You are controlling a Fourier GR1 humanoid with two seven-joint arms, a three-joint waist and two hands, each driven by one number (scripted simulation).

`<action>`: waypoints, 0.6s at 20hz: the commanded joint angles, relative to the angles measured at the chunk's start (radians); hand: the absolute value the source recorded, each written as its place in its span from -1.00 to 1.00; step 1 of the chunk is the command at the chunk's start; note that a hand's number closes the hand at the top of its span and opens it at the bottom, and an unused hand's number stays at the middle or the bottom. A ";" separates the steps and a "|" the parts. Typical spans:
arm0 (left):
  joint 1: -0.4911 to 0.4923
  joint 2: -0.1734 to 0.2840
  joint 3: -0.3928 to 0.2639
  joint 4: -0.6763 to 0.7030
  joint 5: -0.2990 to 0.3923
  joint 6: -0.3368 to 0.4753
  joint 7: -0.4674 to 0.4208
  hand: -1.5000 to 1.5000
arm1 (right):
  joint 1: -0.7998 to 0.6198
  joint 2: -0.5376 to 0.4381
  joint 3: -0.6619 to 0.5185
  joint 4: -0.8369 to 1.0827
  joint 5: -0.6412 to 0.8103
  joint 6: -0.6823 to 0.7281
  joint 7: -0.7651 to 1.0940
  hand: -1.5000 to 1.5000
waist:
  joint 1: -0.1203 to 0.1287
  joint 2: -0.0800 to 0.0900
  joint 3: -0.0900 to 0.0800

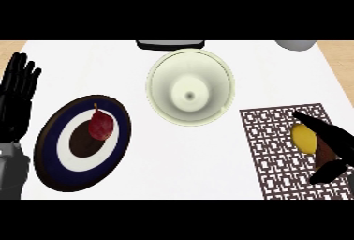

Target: Pick the lemon from the placemat and place it in the bowl

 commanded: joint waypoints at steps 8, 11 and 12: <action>-0.013 0.012 0.028 0.014 0.023 -0.039 0.012 0.00 | -0.032 0.012 -0.058 0.103 0.014 -0.172 -0.176 1.00 | -0.001 0.003 0.008; 0.002 -0.044 -0.021 -0.012 -0.038 0.026 -0.004 0.00 | 0.057 0.050 -0.041 -0.027 0.048 -0.150 0.019 1.00 | -0.012 0.000 0.007; 0.000 0.000 0.020 -0.017 -0.009 0.012 0.037 0.00 | 0.107 0.060 -0.052 -0.031 0.071 -0.171 0.106 1.00 | -0.025 -0.006 0.005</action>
